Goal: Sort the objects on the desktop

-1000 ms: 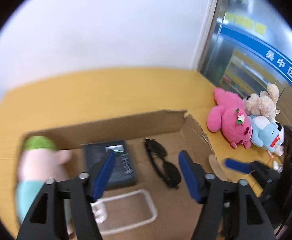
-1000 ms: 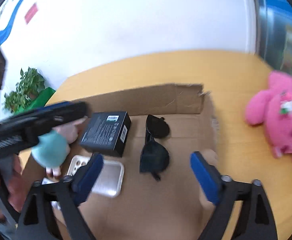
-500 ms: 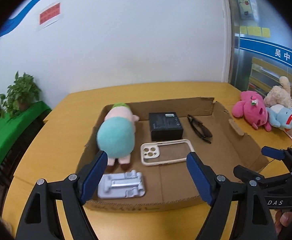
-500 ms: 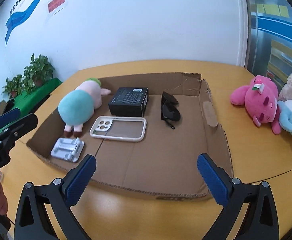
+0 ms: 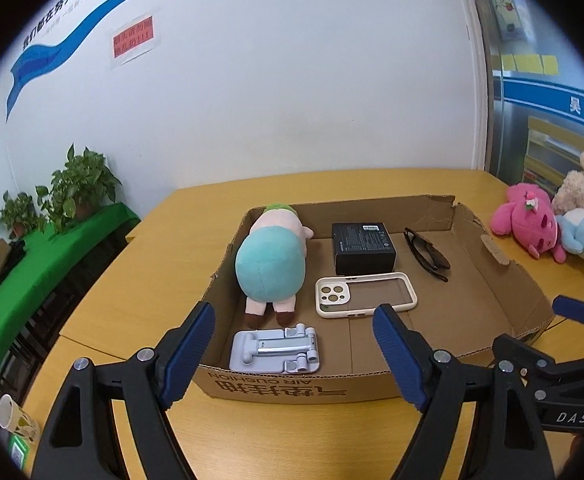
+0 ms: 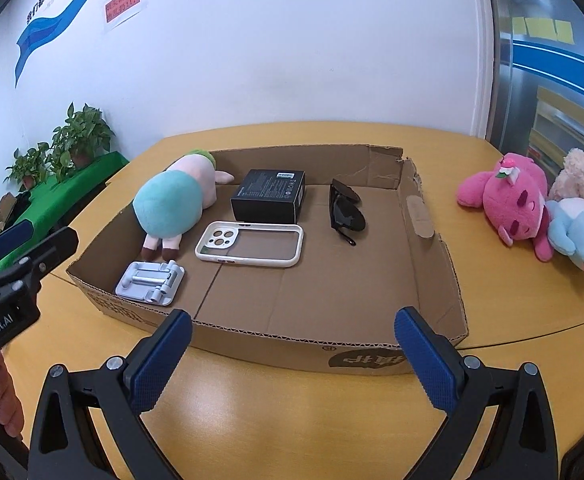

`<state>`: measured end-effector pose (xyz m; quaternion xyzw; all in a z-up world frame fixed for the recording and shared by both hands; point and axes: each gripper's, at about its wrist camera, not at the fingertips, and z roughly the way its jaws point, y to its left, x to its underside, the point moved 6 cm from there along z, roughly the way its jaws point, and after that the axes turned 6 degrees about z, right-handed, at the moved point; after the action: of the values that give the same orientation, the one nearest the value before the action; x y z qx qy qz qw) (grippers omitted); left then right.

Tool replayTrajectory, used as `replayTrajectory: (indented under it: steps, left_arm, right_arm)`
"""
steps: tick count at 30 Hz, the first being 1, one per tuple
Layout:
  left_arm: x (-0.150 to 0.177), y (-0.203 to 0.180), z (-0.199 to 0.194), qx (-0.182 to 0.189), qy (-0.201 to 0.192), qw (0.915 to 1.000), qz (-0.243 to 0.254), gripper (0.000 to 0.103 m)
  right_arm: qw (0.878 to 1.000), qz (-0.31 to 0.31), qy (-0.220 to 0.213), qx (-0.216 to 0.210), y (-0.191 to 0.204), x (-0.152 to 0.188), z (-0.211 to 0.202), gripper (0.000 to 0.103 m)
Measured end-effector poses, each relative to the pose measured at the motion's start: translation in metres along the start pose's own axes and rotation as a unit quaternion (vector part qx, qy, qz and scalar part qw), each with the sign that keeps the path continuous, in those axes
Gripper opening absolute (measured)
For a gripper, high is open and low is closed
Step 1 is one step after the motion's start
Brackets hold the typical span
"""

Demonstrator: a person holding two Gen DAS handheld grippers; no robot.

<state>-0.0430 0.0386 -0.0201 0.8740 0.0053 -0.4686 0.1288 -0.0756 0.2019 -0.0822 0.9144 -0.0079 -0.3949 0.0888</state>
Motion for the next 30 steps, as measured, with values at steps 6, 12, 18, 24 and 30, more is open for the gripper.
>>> replayTrajectory:
  steps: [6, 12, 18, 24, 30]
  left_arm:
    - [0.002, -0.006, 0.005, 0.036, 0.013, 0.9992, -0.015, 0.081]
    - [0.004, -0.006, 0.013, 0.028, 0.024, 0.9992, -0.018, 0.083]
    - [0.012, -0.009, 0.026, 0.052, 0.05, 0.997, -0.028, 0.083]
    - [0.014, -0.005, 0.03, 0.041, 0.058, 0.9969, -0.035, 0.083]
    - [0.014, -0.009, 0.029, 0.043, 0.052, 0.9974, -0.028, 0.086]
  right_arm:
    - [1.0, -0.009, -0.001, 0.003, 0.002, 0.0, 0.001, 0.103]
    - [1.0, -0.008, 0.002, 0.002, 0.002, 0.002, 0.004, 0.103]
    - [1.0, -0.008, 0.006, 0.006, 0.003, 0.005, 0.008, 0.103]
    - [1.0, -0.014, 0.006, 0.019, 0.004, 0.007, 0.012, 0.103]
    - [1.0, -0.018, 0.009, 0.018, 0.007, 0.009, 0.015, 0.103]
